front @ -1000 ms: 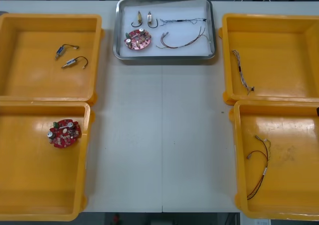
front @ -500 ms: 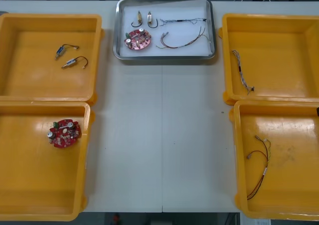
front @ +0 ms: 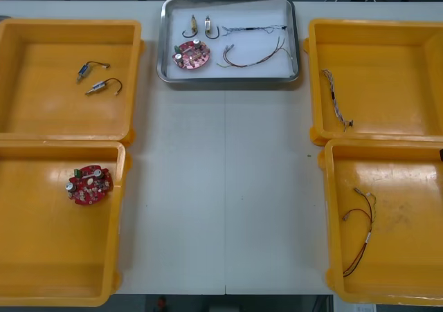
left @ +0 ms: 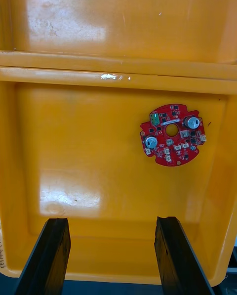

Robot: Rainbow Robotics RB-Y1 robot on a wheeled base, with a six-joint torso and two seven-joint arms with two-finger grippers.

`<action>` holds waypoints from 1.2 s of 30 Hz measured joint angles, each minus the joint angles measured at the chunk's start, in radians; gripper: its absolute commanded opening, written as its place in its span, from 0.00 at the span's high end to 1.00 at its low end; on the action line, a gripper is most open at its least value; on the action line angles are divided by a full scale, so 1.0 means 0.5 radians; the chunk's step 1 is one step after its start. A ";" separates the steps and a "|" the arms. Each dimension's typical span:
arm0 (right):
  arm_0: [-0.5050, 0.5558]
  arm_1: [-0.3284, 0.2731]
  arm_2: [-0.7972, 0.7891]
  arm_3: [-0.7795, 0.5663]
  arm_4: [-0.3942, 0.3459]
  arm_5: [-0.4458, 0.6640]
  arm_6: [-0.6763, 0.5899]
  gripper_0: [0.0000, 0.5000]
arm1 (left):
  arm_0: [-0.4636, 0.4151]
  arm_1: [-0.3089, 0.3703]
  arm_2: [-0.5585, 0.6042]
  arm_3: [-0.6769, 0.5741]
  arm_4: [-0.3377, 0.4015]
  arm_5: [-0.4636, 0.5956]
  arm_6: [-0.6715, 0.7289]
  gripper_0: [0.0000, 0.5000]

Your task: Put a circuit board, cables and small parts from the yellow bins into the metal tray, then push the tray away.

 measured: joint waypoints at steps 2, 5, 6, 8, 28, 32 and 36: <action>0.000 0.000 0.000 0.000 0.000 0.000 0.000 0.00 | 0.000 0.000 0.000 0.000 0.000 0.000 0.000 0.00; 0.000 0.000 0.000 0.000 0.000 0.000 0.000 0.00 | 0.000 0.000 0.000 0.000 0.000 0.000 0.000 0.00; 0.000 0.000 0.000 0.000 0.000 0.000 0.000 0.00 | 0.000 0.000 0.000 0.000 0.000 0.000 0.000 0.00; 0.000 0.000 0.000 0.000 0.000 0.000 0.000 0.00 | 0.000 0.000 0.000 0.000 0.000 0.000 0.000 0.00; 0.000 0.000 0.000 0.000 0.000 0.000 0.000 0.00 | 0.000 0.000 0.000 0.000 0.000 0.000 0.000 0.00; 0.000 0.000 0.000 0.000 0.000 0.000 0.000 0.00 | 0.000 0.000 0.000 0.000 0.000 0.000 0.000 0.00; 0.000 0.000 0.000 0.000 0.000 0.000 0.000 0.00 | 0.000 0.000 0.000 0.000 0.000 0.000 0.000 0.00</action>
